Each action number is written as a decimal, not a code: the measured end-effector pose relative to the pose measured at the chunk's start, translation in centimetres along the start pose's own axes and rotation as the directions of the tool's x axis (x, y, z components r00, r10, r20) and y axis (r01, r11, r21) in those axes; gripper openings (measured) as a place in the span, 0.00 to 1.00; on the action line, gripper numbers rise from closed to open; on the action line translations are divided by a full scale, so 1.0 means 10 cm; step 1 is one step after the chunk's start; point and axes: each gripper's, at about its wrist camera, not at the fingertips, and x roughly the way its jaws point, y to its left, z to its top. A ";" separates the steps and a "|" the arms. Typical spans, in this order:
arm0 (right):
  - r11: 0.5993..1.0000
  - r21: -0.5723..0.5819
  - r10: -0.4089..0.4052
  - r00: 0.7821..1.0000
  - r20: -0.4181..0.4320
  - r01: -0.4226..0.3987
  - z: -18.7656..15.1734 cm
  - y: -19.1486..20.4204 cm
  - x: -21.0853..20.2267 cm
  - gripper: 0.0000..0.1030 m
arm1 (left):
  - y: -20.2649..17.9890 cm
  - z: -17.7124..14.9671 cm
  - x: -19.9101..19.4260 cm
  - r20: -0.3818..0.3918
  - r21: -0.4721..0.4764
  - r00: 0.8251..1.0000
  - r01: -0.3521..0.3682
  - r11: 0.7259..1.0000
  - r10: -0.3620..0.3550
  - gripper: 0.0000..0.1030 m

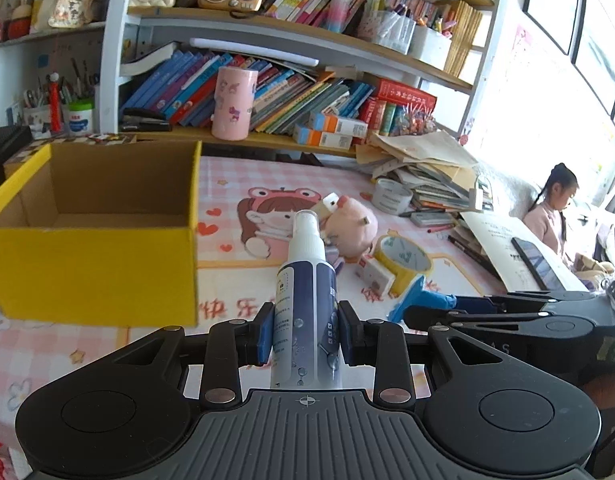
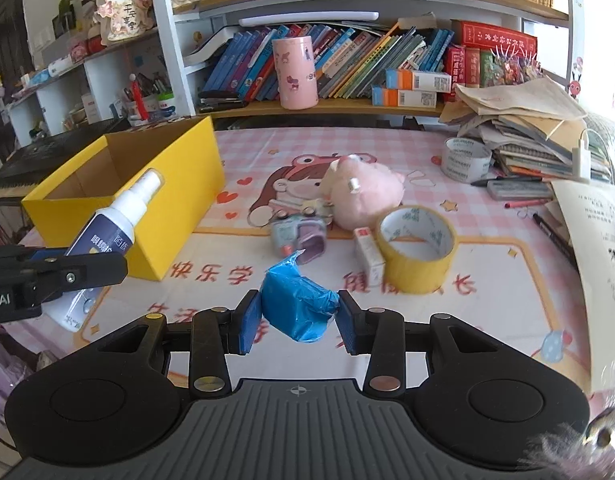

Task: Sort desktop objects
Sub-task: 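Lift both held items and carry them toward the yellow box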

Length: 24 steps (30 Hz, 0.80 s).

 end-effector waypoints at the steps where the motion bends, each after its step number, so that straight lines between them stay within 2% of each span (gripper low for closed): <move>1: 1.000 0.001 0.001 1.000 0.000 -0.001 -0.03 0.05 -0.02 0.36 | 0.04 -0.04 -0.05 -0.002 -0.003 1.000 0.000 1.000 0.000 0.30; 7: 1.000 -0.005 0.010 1.000 -0.019 -0.010 -0.23 0.43 -0.12 0.36 | 0.31 -0.27 -0.39 -0.029 -0.057 0.999 0.016 0.998 -0.017 0.30; 15: 0.999 -0.027 0.034 0.999 -0.042 -0.035 -0.67 1.00 -0.32 0.36 | 0.45 -0.57 -0.84 -0.065 0.003 0.998 0.015 1.000 -0.014 0.30; 24: 0.998 -0.011 0.060 0.997 -0.059 -0.060 -0.95 1.40 -0.49 0.36 | 0.69 -0.80 -1.13 -0.101 -0.033 0.995 -0.014 0.999 0.010 0.30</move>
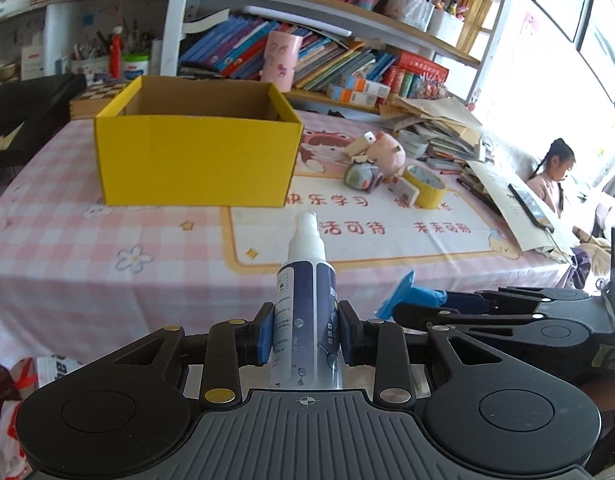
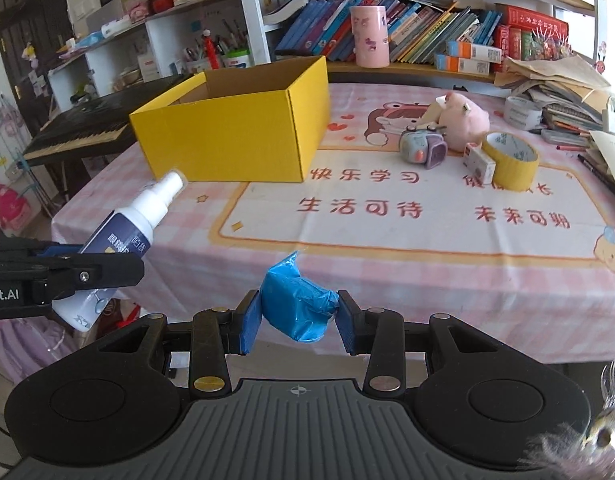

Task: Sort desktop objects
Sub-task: 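Lift both held items and carry them toward the yellow box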

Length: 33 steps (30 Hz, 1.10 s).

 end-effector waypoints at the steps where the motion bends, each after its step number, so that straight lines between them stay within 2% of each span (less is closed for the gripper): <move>1: 1.000 0.003 0.000 1.000 0.000 0.000 -0.02 0.02 -0.01 0.36 | 0.01 -0.02 -0.02 0.000 -0.002 1.000 -0.003 1.000 0.003 0.30; 19: 0.997 -0.064 0.031 0.999 -0.015 -0.032 -0.06 0.30 -0.05 0.35 | 0.21 -0.14 -0.22 0.037 -0.071 0.999 -0.016 0.997 0.019 0.30; 33: 0.999 -0.049 0.022 1.000 -0.017 -0.023 -0.05 0.31 -0.03 0.35 | 0.22 -0.12 -0.19 0.030 -0.041 1.000 -0.002 0.999 0.003 0.30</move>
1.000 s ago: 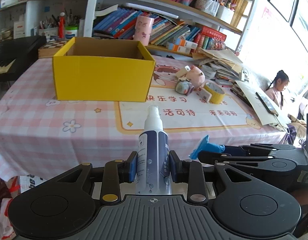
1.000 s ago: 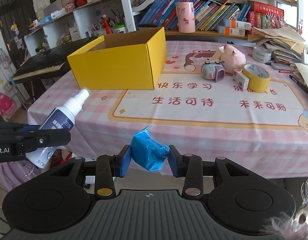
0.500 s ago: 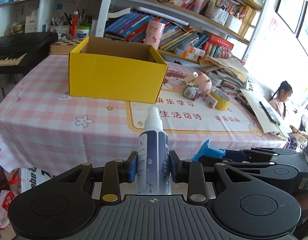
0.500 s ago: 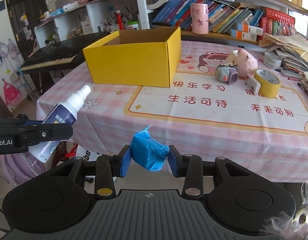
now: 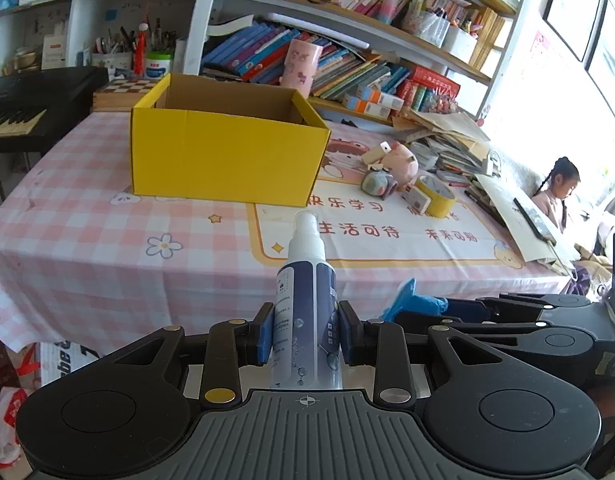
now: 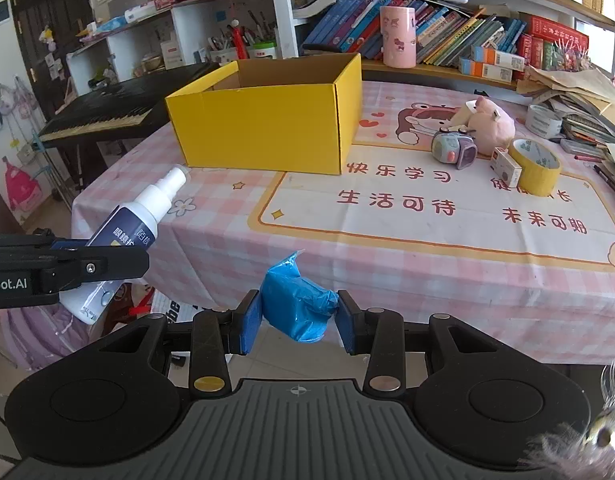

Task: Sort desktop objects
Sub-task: 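Lift both held items and carry them toward the yellow box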

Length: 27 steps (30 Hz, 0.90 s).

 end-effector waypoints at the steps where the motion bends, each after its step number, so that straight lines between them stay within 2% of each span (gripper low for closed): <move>1: 1.000 0.003 0.000 1.000 0.000 0.000 0.00 0.00 0.00 0.35 | 0.00 0.00 -0.01 0.001 0.003 1.000 0.000 1.000 0.000 0.30; 16: 0.999 -0.019 0.031 0.999 -0.006 -0.031 0.05 0.14 0.09 0.35 | 0.12 0.01 -0.07 0.009 -0.010 1.000 -0.028 1.000 0.028 0.30; 27: 0.999 -0.046 0.017 1.000 -0.016 -0.018 0.08 0.12 0.12 0.35 | 0.09 0.08 0.07 -0.003 -0.013 1.000 0.007 1.000 -0.007 0.30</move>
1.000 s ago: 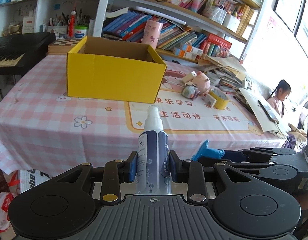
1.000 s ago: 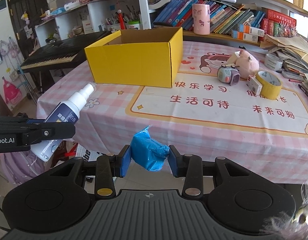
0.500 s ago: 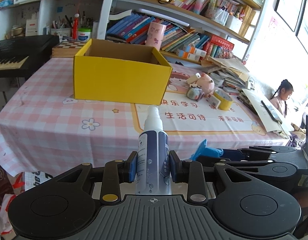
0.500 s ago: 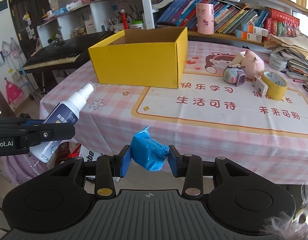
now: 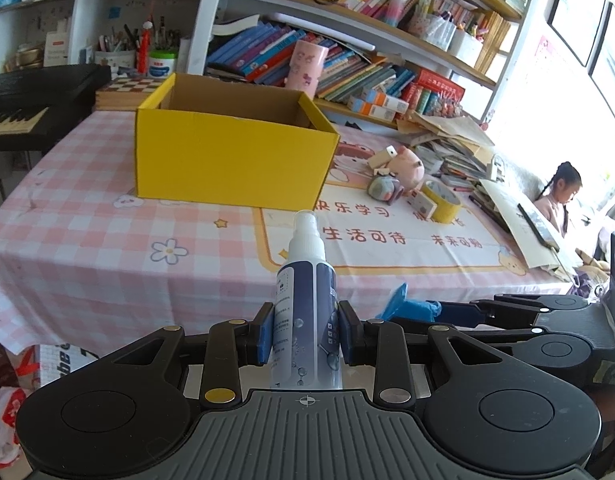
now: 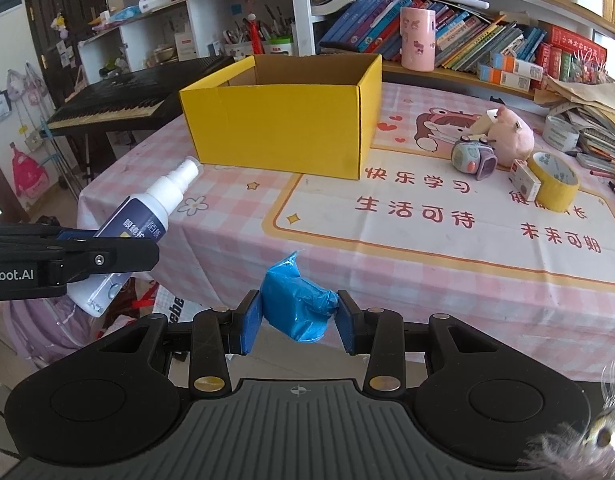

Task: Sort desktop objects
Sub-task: 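Lift both held items and carry them toward the yellow box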

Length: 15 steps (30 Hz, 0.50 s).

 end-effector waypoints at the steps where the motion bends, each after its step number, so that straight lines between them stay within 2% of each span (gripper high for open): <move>1: 1.000 0.002 -0.001 1.000 0.000 0.001 0.00 -0.01 0.00 0.35 | 0.00 0.00 0.02 -0.004 0.000 1.000 0.004 1.000 -0.004 0.30; 15: 1.000 0.000 0.008 1.000 -0.024 -0.008 0.19 -0.14 0.21 0.35 | 0.04 0.23 0.27 -0.016 0.005 1.000 0.000 1.000 0.000 0.30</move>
